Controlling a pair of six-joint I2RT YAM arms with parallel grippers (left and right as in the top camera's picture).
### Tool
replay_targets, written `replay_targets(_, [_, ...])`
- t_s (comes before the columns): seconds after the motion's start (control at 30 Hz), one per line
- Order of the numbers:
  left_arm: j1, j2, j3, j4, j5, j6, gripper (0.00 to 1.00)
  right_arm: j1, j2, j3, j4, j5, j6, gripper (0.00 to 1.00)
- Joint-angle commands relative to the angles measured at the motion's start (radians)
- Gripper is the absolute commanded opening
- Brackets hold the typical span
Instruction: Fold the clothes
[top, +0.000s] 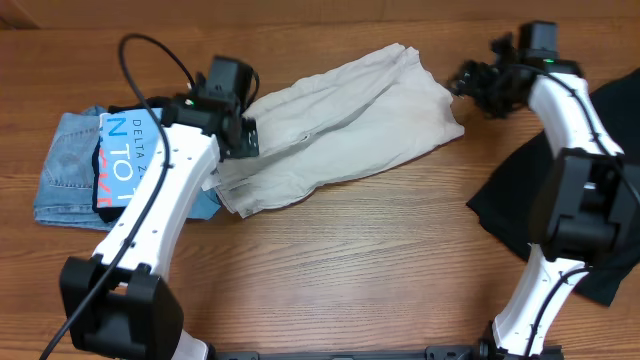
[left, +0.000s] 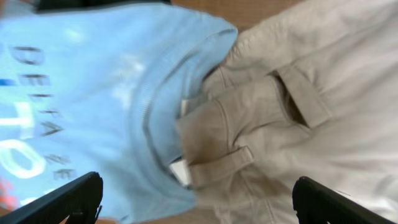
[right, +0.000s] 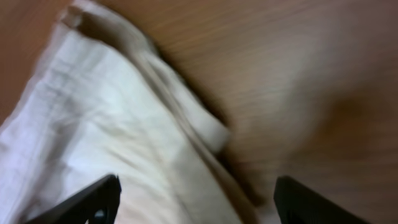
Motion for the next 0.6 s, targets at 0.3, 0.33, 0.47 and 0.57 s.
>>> replay_targets(0.3, [0.013,-0.041,0.201,-0.135,-0.019,-0.017,1.00,0.127,-0.008,-0.187,0.146,0.067,0.012,0.82])
replay_targets(0.33, [0.013,-0.041,0.201,-0.143,-0.019,-0.017,1.00,0.138,-0.008,-0.198,0.163,0.068,0.012,0.78])
replay_targets(0.47, [0.013,-0.042,0.201,-0.152,-0.011,-0.017,1.00,0.156,-0.008,-0.216,0.187,0.129,0.015,0.38])
replay_targets(0.57, [0.013,-0.045,0.203,-0.152,0.011,-0.017,1.00,0.156,-0.008,-0.243,0.173,0.267,0.032,0.04])
